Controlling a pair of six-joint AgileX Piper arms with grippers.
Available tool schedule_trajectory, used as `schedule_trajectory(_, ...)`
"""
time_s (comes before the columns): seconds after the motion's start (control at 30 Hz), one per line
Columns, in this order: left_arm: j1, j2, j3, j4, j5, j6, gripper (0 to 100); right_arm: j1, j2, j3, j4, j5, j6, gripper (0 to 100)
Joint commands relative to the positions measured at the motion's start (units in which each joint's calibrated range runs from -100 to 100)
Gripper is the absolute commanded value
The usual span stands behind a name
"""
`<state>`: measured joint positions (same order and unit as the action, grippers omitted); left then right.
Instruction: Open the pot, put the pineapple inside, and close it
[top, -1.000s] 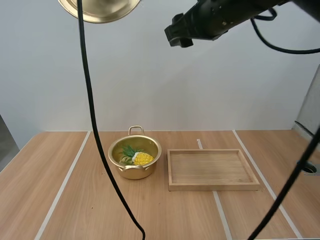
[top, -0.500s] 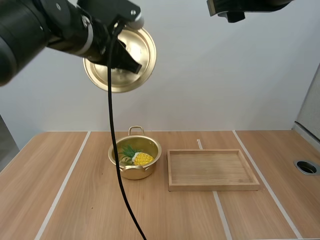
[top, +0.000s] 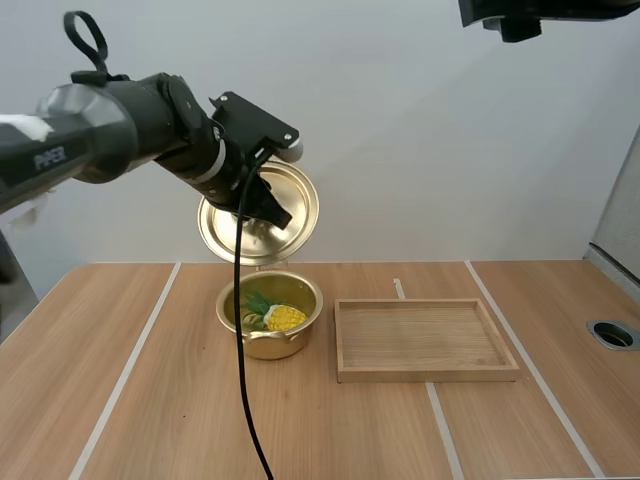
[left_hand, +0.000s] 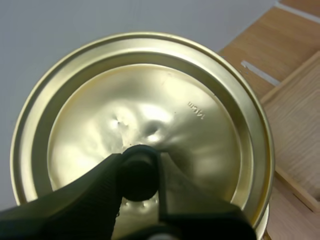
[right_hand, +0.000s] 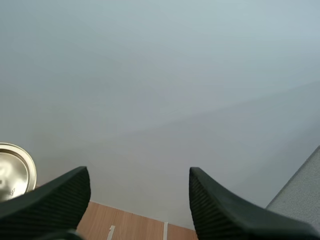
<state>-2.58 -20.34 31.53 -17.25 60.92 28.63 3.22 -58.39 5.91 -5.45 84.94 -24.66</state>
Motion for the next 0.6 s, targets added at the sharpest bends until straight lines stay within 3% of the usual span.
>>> schedule_trajectory(0.0,-0.03,2.7,0.0,-1.3,2.8,0.1,0,-0.2,-1.2,-0.3,-0.9,1.0,0.1,94)
schedule_trajectory(0.23,-0.03,9.9,0.0,-1.3,11.7,1.1,0,-0.2,-1.2,-0.3,-1.8,1.4,0.1,94)
schedule_trajectory(0.57,-0.03,16.4,-1.3,-1.1,12.6,2.4,0,-0.2,-1.2,-0.3,-1.8,1.9,0.1,94)
